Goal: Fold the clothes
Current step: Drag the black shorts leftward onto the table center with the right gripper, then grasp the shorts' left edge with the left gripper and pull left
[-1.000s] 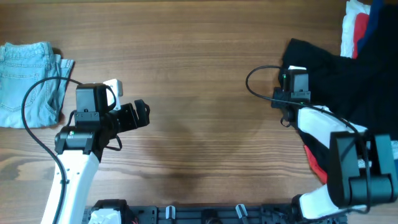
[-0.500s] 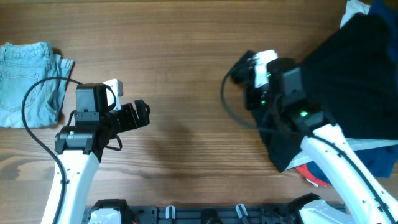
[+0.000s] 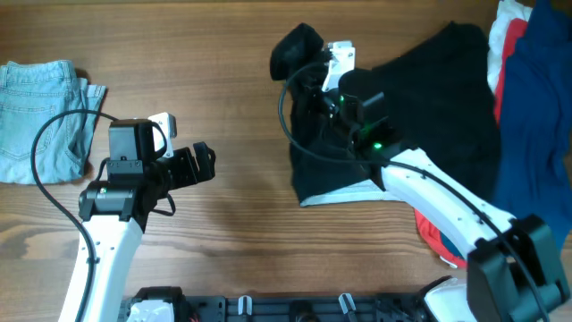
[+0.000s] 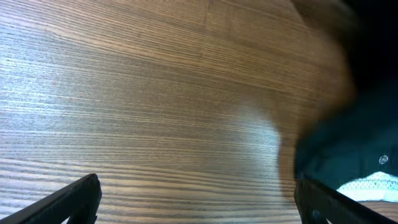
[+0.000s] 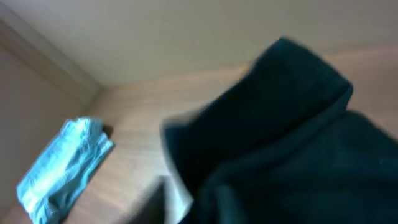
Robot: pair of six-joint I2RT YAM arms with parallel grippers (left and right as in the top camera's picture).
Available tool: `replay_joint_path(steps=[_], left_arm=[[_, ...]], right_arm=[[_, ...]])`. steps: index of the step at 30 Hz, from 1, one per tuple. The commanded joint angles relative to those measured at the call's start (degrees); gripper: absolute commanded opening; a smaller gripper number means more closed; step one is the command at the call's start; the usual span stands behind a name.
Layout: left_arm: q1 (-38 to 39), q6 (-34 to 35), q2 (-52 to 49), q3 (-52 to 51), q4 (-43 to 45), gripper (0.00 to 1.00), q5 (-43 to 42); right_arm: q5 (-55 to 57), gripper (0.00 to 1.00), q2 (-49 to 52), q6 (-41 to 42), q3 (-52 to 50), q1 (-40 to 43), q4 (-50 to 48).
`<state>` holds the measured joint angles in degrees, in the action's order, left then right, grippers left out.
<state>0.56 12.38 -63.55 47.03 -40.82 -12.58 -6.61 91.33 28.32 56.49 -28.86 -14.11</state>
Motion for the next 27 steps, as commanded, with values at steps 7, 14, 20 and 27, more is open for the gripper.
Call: replay_joint_path(steps=[7,14,20,27], left_arm=[[-0.39,0.55,0.00,0.87,0.31,1.00,-4.72],[2.29,3.19,-0.83,0.85,0.28,1.00,-9.05],[13.31,10.03,-9.49,0.85,2.54,0.99,-9.07],[29.51,19.71,-24.00,0.87,15.10,0.98,-9.07]], right_arm=[[12.55,1.00,-11.89,-4.09,1.05,12.17,29.00],[14.58,1.00,-19.47,-4.20,0.98,33.64,53.05],[14.12,1.00,-17.75,-4.33,0.04,44.92,59.25],[14.12,1.00,-17.66,-4.66,0.04,45.22,59.93]])
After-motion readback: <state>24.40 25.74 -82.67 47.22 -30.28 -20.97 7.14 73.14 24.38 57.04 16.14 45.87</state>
